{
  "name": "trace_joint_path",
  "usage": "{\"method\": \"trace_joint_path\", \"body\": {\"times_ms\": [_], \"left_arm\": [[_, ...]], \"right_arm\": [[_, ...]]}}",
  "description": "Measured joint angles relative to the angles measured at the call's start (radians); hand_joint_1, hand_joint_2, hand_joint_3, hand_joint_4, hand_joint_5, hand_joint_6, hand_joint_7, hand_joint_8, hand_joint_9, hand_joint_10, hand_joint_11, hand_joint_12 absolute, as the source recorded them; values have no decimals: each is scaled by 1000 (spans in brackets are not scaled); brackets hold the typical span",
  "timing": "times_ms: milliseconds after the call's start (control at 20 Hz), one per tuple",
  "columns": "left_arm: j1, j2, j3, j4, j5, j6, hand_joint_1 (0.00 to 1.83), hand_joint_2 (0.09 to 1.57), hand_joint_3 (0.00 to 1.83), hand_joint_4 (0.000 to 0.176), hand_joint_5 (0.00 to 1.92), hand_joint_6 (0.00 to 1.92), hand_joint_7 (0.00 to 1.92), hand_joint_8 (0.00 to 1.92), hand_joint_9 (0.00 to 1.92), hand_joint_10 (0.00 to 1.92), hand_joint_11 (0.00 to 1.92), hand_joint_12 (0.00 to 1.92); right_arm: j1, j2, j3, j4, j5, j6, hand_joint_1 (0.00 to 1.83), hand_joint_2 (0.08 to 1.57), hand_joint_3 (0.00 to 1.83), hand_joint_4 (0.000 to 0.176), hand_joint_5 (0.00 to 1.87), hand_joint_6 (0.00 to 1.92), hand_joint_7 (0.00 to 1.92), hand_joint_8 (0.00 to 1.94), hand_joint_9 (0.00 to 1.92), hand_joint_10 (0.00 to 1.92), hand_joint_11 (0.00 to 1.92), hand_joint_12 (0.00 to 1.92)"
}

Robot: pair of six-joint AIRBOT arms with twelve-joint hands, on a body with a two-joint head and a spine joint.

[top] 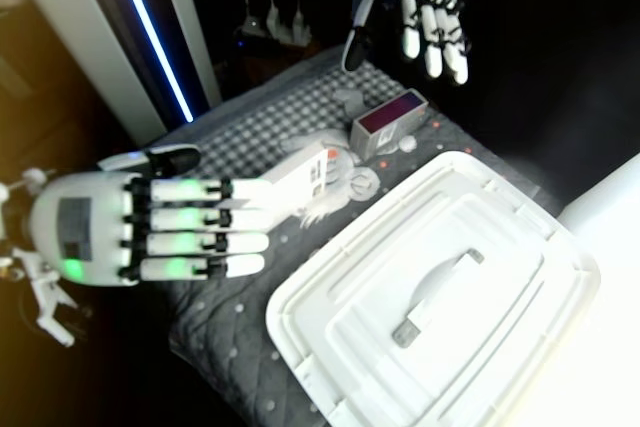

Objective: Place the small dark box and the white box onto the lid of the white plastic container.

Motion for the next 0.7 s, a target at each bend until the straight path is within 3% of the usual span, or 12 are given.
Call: {"method": "trace_joint_path", "body": {"times_ms": [50,100,150,200,300,350,400,500,550,600,650,700], "left_arm": [[15,-3,0,-5,-14,2,626,877,8,115,43,0,197,0,237,1,57,387],[23,-4,1,-10,-24,2,563,916,20,93,47,0,207,3,248,3,68,389],[32,-9,4,-18,-32,3,592,910,2,90,32,0,207,0,255,0,52,464],[35,-14,8,-26,-37,4,627,882,0,130,25,0,204,0,249,0,35,472],[35,-28,22,-27,-37,5,701,891,3,83,39,0,235,4,284,1,28,548],[35,-37,29,-30,-34,4,705,886,1,81,27,1,226,3,271,2,45,488],[33,-49,40,-29,-20,5,689,913,0,76,5,0,187,0,238,0,42,407],[7,-80,64,-27,48,5,680,890,0,11,35,4,193,3,236,1,11,462],[-3,-90,72,-24,71,5,666,881,0,0,21,7,178,7,185,14,1,302],[-11,-98,81,-18,94,5,644,880,0,9,3,1,130,12,136,14,0,100],[-20,-106,90,-14,121,4,415,861,0,0,8,3,119,10,149,21,64,92],[-29,-111,98,-10,146,7,501,832,0,0,28,1,162,4,224,17,206,177]], "right_arm": [[0,-8,8,-3,2,0,556,628,0,81,0,0,28,1,10,1,1,375],[0,-12,10,0,-2,0,546,619,0,85,0,0,27,2,13,3,1,368],[0,-15,11,-1,-5,-1,550,628,0,84,0,0,44,9,34,11,21,375],[0,-20,14,-3,-3,0,539,638,3,90,0,0,47,9,33,9,26,379],[0,-29,23,-10,-10,0,538,628,0,75,0,0,35,5,14,6,4,318],[0,-31,25,-8,-21,0,531,617,0,73,0,0,37,5,13,5,0,314],[0,-34,27,-8,-31,0,534,611,0,82,0,0,34,2,6,1,0,263],[0,-37,33,-6,-52,0,534,608,0,85,0,0,42,3,23,7,19,251],[0,-37,35,-8,-54,0,529,616,0,91,0,0,38,1,20,4,6,241],[0,-41,42,-11,-55,0,554,612,1,104,0,0,35,0,17,1,14,193],[1,-47,50,-7,-60,-1,539,617,2,134,0,0,32,0,3,0,2,133],[24,-50,52,-15,-90,-1,505,627,6,117,0,0,40,3,12,4,20,128]]}}
